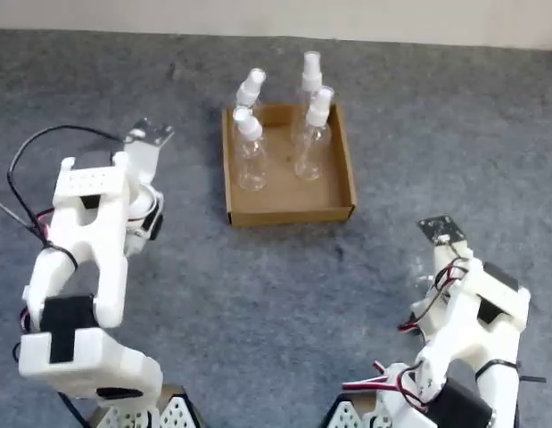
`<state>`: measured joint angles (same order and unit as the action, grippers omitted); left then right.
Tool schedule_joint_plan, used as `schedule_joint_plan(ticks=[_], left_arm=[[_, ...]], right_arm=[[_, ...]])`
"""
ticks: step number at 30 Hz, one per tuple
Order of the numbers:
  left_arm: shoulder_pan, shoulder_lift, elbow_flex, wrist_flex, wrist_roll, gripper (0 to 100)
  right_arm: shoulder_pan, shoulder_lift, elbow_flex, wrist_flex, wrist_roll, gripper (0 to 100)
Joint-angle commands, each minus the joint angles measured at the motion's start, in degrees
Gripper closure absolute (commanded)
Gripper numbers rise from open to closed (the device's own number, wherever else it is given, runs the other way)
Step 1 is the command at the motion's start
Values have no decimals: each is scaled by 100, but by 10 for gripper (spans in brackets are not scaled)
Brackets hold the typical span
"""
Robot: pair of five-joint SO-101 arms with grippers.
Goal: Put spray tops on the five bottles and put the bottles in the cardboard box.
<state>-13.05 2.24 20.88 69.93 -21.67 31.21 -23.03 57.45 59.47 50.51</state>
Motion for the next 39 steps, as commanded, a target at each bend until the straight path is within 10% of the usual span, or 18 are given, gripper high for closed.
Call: schedule_joint_plan(ticks=[1, 15, 27, 39], left_arm=[[505, -664, -259, 290, 132, 995], [708, -1156, -251, 510, 132, 993], [699, -1174, -321, 571, 141, 993], [752, -3679, -629, 923, 1037, 993]], right_arm=[[-31, -31, -664, 514, -114, 748], [-971, 541, -1842, 848, -835, 660], [-734, 2668, -3134, 813, -818, 930], [-1833, -286, -3653, 1499, -2084, 995]])
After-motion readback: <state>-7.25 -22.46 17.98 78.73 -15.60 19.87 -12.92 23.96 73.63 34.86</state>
